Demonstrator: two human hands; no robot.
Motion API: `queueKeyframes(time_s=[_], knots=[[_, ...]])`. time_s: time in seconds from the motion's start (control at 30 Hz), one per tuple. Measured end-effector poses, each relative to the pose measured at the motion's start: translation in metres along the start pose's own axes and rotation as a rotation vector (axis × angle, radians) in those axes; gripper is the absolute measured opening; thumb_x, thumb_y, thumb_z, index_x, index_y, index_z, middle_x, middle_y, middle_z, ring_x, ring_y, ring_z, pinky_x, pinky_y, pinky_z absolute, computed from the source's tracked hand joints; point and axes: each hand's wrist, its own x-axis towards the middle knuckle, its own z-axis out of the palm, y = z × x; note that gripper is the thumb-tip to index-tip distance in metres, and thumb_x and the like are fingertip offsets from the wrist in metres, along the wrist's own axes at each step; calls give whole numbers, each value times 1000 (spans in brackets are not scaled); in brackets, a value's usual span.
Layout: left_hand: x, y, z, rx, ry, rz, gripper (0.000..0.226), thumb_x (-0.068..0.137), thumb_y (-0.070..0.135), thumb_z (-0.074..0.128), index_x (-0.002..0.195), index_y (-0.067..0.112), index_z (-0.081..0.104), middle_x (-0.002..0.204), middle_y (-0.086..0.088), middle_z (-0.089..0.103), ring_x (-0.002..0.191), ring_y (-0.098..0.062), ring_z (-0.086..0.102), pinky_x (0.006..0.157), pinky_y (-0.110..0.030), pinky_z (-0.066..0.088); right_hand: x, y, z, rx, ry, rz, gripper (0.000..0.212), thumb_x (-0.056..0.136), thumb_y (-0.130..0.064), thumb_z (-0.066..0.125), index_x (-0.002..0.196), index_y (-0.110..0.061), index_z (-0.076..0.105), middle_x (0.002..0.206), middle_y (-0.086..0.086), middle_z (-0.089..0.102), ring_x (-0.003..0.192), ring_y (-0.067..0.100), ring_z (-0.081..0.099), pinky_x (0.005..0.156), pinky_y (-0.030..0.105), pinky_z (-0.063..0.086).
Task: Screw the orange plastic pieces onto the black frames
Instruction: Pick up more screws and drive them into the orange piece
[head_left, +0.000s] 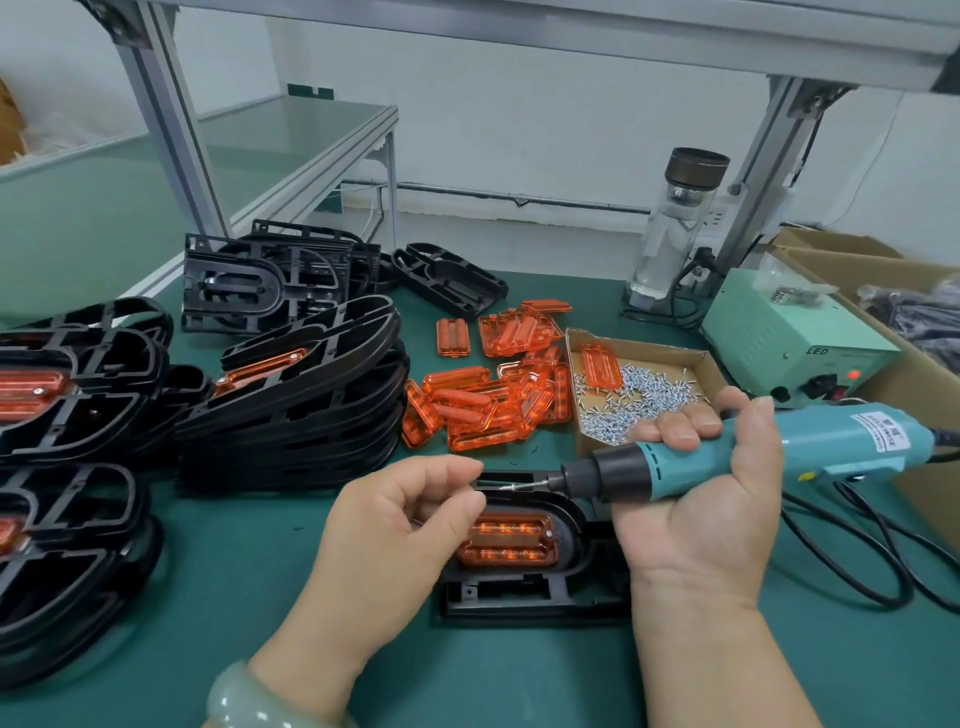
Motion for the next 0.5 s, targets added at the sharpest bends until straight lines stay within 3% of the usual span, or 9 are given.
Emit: queueKeyframes(time_s=[0.13,0.27,0.37,0.5], knots=[[2,-9,-9,362,-15,55,29,78,14,73,77,42,68,82,21,66,71,-4,61,68,-7,44,4,0,-7,-62,-27,-14,12,88,-34,59,87,-25,51,67,-12,45,53,4,44,59,18,43],[0,-16,-11,520,-88,105,21,77,22,74,83,41,69,83,24,59,78,0,57,69,-4,38,7,2,-3,-64,-41,-62,15,78,-31,64,85,-23,53,62,-12,46,49,4,44,57,19,45],[2,-19,-12,586,-117,124,25,77,29,74,101,37,69,91,28,55,91,10,50,76,-1,34,9,1,-5,-108,-30,-92,12,84,-30,61,85,-23,52,62,-11,46,49,4,44,57,18,44],[3,-21,-13,653,-160,110,32,80,39,69,112,36,66,102,29,48,104,3,48,89,-11,33,8,2,-5,-124,-18,-106,11,93,-26,56,85,-23,51,61,-11,47,49,5,44,58,19,44]])
